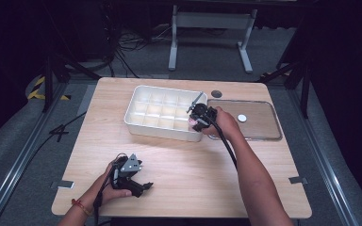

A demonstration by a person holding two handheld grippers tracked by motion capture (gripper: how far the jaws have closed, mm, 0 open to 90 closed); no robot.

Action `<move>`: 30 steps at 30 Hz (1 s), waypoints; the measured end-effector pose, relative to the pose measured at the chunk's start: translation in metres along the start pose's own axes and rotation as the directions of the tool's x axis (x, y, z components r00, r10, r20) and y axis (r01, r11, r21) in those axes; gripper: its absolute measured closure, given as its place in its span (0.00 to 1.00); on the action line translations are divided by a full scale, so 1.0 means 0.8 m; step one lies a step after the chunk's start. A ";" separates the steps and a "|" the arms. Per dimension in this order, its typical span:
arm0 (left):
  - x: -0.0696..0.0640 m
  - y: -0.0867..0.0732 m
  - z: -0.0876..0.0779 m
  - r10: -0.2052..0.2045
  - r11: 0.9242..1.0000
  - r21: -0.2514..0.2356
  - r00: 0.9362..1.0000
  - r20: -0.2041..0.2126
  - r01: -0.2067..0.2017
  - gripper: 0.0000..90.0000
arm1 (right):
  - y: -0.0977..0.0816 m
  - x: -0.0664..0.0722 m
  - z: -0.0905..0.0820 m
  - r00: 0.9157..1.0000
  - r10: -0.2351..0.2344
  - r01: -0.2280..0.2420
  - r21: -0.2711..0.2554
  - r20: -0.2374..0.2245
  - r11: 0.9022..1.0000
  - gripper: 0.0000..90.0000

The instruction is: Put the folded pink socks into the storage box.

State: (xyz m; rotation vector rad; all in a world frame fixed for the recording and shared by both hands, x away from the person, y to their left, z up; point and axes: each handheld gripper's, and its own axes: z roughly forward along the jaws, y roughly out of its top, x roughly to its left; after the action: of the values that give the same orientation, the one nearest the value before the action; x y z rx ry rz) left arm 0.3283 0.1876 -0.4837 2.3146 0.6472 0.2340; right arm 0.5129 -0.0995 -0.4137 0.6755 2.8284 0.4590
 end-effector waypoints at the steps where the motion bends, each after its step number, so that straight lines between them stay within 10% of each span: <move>1: 0.000 0.000 0.000 0.000 1.000 0.000 1.000 0.000 0.000 0.10 | 0.001 0.001 0.001 1.000 0.002 -0.002 0.009 0.002 1.000 0.88; 15: -0.001 0.000 0.001 -0.002 1.000 -0.004 1.000 0.002 0.002 0.10 | 0.011 -0.005 0.015 0.999 0.023 -0.019 0.103 -0.041 0.995 0.89; 30: -0.001 0.001 0.001 0.001 1.000 0.001 1.000 0.007 -0.001 0.10 | 0.007 -0.010 0.009 0.995 0.039 -0.034 0.055 -0.095 0.998 0.82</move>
State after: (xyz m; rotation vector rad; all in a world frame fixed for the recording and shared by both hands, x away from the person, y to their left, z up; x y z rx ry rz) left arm 0.3282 0.1867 -0.4838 2.3154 0.6432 0.2256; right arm 0.5238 -0.0965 -0.4173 0.7362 2.9320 0.4344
